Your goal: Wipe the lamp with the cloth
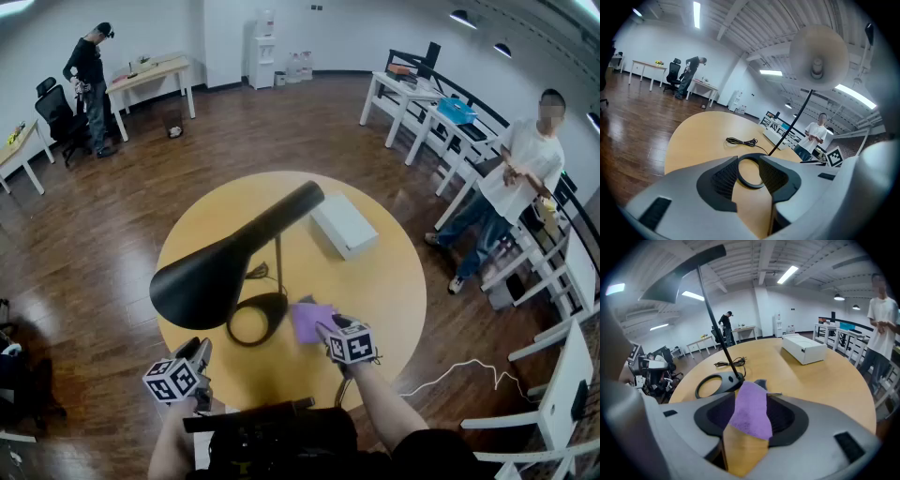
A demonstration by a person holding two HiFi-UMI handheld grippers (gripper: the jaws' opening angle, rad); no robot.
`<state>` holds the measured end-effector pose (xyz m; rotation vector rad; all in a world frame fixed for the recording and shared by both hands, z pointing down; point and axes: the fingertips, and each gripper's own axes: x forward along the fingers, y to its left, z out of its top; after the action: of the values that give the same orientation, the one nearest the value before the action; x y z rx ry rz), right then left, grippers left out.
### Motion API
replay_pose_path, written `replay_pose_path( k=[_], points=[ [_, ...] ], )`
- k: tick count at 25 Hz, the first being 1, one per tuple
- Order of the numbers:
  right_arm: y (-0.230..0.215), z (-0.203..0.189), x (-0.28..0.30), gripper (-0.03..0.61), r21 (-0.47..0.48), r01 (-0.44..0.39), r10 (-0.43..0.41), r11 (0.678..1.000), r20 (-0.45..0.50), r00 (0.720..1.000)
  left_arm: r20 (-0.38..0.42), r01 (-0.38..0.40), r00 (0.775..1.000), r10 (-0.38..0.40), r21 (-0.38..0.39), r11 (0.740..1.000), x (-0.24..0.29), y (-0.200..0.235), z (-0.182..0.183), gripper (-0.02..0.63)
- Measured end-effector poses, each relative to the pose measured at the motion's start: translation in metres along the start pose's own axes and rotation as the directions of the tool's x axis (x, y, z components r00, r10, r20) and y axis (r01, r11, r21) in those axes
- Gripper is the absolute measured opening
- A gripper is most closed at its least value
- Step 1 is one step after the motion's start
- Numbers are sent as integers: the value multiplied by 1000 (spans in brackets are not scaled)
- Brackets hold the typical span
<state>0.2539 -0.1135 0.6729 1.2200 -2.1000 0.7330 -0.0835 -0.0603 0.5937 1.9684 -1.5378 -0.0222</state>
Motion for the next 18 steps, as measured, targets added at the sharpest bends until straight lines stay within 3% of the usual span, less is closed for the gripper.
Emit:
replay_pose_path(
  k=[2, 6, 11, 15, 17, 18],
  points=[
    [0, -1, 17, 225, -40, 7, -9, 999, -43, 999, -7, 5, 1000, -5, 2, 1000, 4, 0, -1, 133],
    [-1, -4, 49, 331, -122, 14, -31, 992, -142, 989, -32, 15, 999, -14, 28, 1000, 13, -3, -3, 133],
    [-6, -4, 77, 331, -200, 28, -74, 979, -225, 972, -49, 25, 999, -23, 37, 999, 10, -13, -4, 133],
    [-9, -18, 85, 327, -207, 20, -77, 978, -270, 960, -52, 16, 999, -14, 25, 1000, 3, -17, -9, 133],
    [-5, -22, 84, 304, -203, 4, -60, 979, -272, 960, -53, 12, 999, -11, 23, 1000, 0, -16, -11, 133],
    [0, -20, 83, 259, -203, -12, -42, 979, -257, 965, -54, 12, 998, -11, 24, 1000, -1, -16, -12, 133]
  ],
)
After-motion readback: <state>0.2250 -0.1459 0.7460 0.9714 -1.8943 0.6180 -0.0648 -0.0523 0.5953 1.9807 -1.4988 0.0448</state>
